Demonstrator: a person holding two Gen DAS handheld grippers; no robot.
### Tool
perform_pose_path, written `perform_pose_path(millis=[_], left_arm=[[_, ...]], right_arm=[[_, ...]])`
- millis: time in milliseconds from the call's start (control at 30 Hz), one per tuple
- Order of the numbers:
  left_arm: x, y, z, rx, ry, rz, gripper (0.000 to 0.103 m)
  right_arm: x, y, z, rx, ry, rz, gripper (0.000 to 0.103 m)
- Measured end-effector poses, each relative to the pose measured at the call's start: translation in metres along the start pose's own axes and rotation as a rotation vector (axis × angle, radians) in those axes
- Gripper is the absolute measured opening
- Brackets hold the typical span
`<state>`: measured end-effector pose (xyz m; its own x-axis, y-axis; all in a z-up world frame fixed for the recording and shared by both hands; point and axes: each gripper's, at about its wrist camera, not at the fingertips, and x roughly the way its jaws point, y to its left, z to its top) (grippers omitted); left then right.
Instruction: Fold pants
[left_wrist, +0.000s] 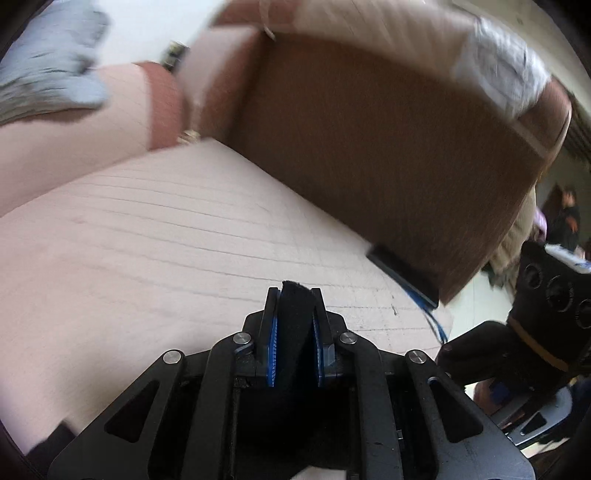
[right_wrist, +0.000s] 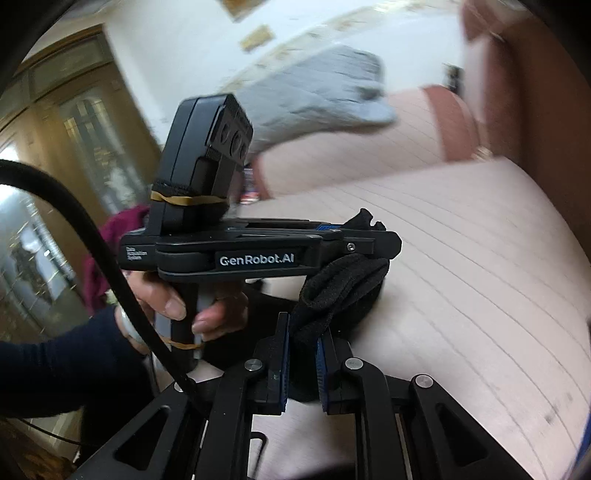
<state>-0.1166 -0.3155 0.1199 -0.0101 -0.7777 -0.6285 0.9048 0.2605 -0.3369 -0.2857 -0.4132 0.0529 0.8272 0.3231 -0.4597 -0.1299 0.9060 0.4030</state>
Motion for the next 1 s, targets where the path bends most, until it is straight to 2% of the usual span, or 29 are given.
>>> perform_pose_path(millis=[133, 233, 333, 400, 433, 467, 533, 567, 600, 667, 733, 833, 867, 933, 967, 1000], left_arm=[[-0.056, 0.042, -0.025, -0.105, -0.055, 0.092, 0.013], [-0.092, 0.086, -0.060, -0.258, -0.061, 0.185, 0.013], [-0.122, 0.132, -0.100, -0.457, -0.041, 0.282, 0.014], [-0.136, 0.144, -0.115, -0.517, -0.040, 0.325, 0.014], [-0.141, 0.145, -0.120, -0.527, -0.042, 0.339, 0.019], [-0.146, 0.143, -0.124, -0.532, -0.044, 0.358, 0.024], [-0.158, 0.138, -0.133, -0.532, -0.067, 0.371, 0.057], [-0.163, 0.137, -0.137, -0.537, -0.078, 0.372, 0.062], [-0.164, 0.133, -0.140, -0.545, -0.092, 0.366, 0.063], [-0.162, 0.131, -0.146, -0.558, -0.088, 0.341, 0.063], [-0.154, 0.124, -0.150, -0.565, -0.055, 0.351, 0.063], [-0.126, 0.112, -0.160, -0.540, 0.024, 0.389, 0.063], [-0.114, 0.108, -0.162, -0.529, 0.051, 0.410, 0.063], [-0.100, 0.101, -0.161, -0.502, 0.052, 0.432, 0.063], [-0.091, 0.097, -0.158, -0.471, 0.043, 0.442, 0.060], [-0.087, 0.096, -0.156, -0.461, 0.045, 0.447, 0.038]], right_arm=[[0.037, 0.041, 0.012, -0.076, 0.030, 0.070, 0.012], [0.085, 0.073, 0.010, -0.114, 0.097, 0.131, 0.012], [0.137, 0.095, -0.004, -0.125, 0.190, 0.171, 0.012], [0.180, 0.104, -0.021, -0.113, 0.291, 0.174, 0.012], [0.198, 0.107, -0.030, -0.109, 0.354, 0.140, 0.012], [0.204, 0.108, -0.031, -0.108, 0.366, 0.131, 0.015], [0.192, 0.108, -0.025, -0.085, 0.320, 0.165, 0.032], [0.181, 0.104, -0.019, -0.058, 0.304, 0.193, 0.049], [0.162, 0.095, -0.011, -0.025, 0.258, 0.207, 0.053], [0.135, 0.080, -0.001, 0.004, 0.186, 0.193, 0.053], [0.113, 0.062, 0.007, 0.022, 0.137, 0.117, 0.053], [0.104, 0.041, 0.014, 0.024, 0.134, -0.016, 0.053], [0.105, 0.036, 0.015, 0.033, 0.141, -0.039, 0.053], [0.111, 0.035, 0.013, 0.039, 0.147, -0.042, 0.052], [0.111, 0.033, 0.008, 0.034, 0.146, -0.039, 0.052], [0.119, 0.035, 0.006, 0.028, 0.154, -0.045, 0.050]])
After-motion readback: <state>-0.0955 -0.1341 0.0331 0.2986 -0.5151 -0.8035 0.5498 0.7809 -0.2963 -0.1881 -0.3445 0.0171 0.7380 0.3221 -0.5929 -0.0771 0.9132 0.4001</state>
